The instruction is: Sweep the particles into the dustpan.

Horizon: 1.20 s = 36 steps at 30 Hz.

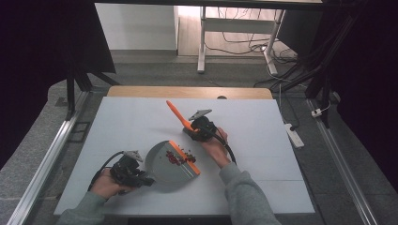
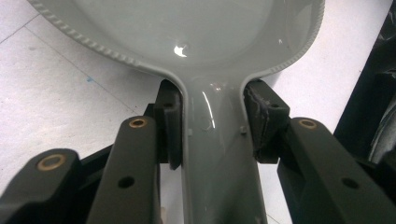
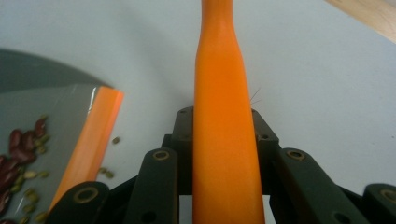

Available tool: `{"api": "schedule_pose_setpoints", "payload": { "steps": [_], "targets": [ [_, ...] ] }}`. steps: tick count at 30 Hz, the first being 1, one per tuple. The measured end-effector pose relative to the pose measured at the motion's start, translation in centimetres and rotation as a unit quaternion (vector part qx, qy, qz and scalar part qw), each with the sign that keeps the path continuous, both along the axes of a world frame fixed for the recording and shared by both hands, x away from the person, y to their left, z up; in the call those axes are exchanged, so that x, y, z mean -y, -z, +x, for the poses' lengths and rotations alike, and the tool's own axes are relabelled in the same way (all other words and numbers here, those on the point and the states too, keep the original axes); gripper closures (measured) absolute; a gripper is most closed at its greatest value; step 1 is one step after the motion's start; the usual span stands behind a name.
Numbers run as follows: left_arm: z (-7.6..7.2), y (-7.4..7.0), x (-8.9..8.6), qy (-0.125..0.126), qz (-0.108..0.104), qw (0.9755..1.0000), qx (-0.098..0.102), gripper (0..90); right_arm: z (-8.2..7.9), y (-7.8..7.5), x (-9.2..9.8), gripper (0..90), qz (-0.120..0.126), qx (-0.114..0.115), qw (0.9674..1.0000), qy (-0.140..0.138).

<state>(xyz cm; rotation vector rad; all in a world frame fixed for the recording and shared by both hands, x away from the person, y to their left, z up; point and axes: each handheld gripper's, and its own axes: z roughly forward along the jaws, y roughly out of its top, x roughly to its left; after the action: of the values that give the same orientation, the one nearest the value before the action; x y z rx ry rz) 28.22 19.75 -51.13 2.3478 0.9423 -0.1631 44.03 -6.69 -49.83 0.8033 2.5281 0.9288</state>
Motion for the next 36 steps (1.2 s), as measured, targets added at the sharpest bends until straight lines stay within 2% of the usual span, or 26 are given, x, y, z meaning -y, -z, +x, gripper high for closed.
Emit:
{"api": "schedule_pose_setpoints", "payload": {
  "steps": [5,7,10,11,15,17,20,22,24,27,31,34,36],
  "targets": [
    [0.0,0.0,0.0,0.000,0.000,1.0000,0.000,61.4,-0.7,-0.1,-0.3,70.9,-0.015,0.000,0.9995,-0.029],
    [0.0,0.0,0.0,0.000,0.001,1.0000,-0.001,61.4,-1.3,-0.2,-0.3,70.9,-0.001,-0.017,0.9990,-0.042],
    [0.0,0.0,0.0,0.001,0.001,1.0000,0.000,61.4,-1.9,-0.4,-0.4,70.9,0.007,-0.021,0.9980,-0.059],
    [0.0,0.0,0.0,0.002,0.003,1.0000,-0.001,61.4,-2.5,-0.9,-0.3,70.9,0.019,-0.002,0.9977,-0.066],
    [0.0,0.0,0.1,0.001,0.004,1.0000,0.001,61.4,-2.7,-1.3,-0.2,70.9,0.031,0.011,0.9980,-0.053],
    [0.0,0.0,0.1,0.001,0.003,1.0000,0.000,61.4,-2.3,-1.2,-0.2,70.9,0.018,0.014,0.9988,-0.043],
    [0.0,0.0,0.1,0.002,0.003,1.0000,0.000,61.4,-1.6,-0.3,0.0,70.9,0.010,-0.003,0.9996,-0.025],
    [0.0,0.0,0.0,0.003,0.002,1.0000,0.000,61.4,-1.4,0.0,0.2,70.8,0.026,-0.014,0.9994,-0.019],
    [0.0,0.0,0.0,0.002,0.001,1.0000,0.000,61.4,-1.4,0.1,0.2,70.9,0.036,-0.021,0.9990,-0.018],
    [0.0,0.0,0.0,0.002,0.001,1.0000,0.000,61.4,-2.1,0.1,-0.3,70.9,0.028,-0.017,0.9990,-0.030],
    [0.0,0.0,0.0,0.002,0.001,1.0000,0.001,61.4,-3.0,0.3,-0.7,70.9,0.030,-0.015,0.9987,-0.039],
    [0.0,0.0,0.0,0.002,0.002,1.0000,0.000,61.4,-3.6,0.4,-0.8,70.9,0.046,-0.028,0.9974,-0.047],
    [0.0,0.0,0.0,0.002,0.002,1.0000,0.000,61.4,-4.1,0.4,-1.0,70.9,0.043,-0.024,0.9976,-0.049]
  ]
}}
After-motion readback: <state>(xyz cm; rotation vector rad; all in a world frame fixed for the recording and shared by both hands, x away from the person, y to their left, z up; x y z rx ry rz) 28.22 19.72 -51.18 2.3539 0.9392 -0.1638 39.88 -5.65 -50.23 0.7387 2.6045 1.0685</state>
